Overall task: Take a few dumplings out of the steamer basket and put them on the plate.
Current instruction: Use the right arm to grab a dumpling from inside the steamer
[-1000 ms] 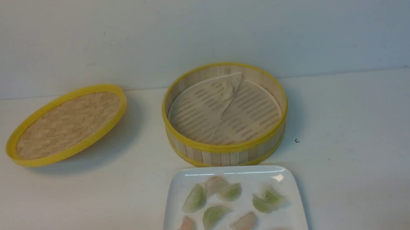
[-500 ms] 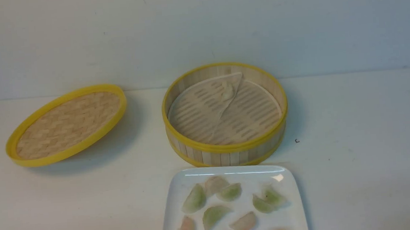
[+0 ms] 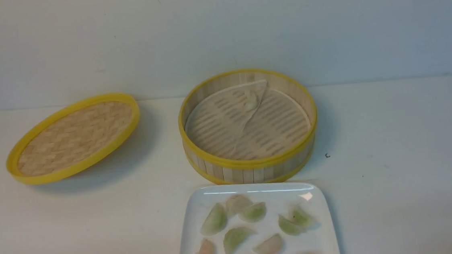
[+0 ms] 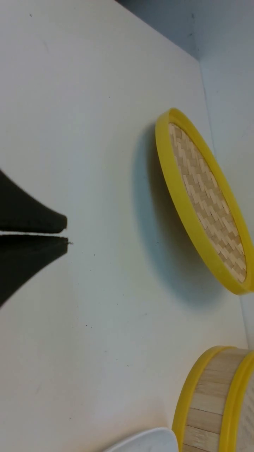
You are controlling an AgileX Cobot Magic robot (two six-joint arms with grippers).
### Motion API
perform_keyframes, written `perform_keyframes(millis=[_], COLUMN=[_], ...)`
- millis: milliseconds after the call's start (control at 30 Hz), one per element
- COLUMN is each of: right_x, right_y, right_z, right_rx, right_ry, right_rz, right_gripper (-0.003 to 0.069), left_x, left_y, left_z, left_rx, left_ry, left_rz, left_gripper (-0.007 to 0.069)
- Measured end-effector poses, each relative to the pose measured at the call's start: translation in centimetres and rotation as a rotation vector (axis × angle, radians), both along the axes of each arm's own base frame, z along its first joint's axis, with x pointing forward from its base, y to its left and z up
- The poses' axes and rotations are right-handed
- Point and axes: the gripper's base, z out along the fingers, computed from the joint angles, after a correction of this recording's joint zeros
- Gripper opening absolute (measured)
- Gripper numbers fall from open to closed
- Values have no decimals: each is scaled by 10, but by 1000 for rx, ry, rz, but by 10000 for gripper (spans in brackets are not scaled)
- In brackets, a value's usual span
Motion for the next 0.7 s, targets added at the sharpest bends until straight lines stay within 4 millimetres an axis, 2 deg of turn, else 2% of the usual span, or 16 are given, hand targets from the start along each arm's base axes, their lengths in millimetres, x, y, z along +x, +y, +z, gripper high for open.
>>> perform_keyframes(millis=[367, 533, 600, 700], right_x=[0, 2, 2, 2], right_y=[1, 4, 3, 1], right_z=[1, 10, 20, 25], right_rx=[40, 368, 652, 833], right_ry=[-9, -122, -220, -280], right_rz=[-1, -7, -24, -40], right_gripper=[-15, -15, -15, -15], left_x=[0, 0, 0, 0], left_y=[0, 0, 0, 0], left_z=[0, 0, 0, 0], left_rx=[0, 0, 0, 0], left_ry=[0, 0, 0, 0], left_rz=[0, 0, 0, 0], left_gripper=[-6, -6, -6, -6])
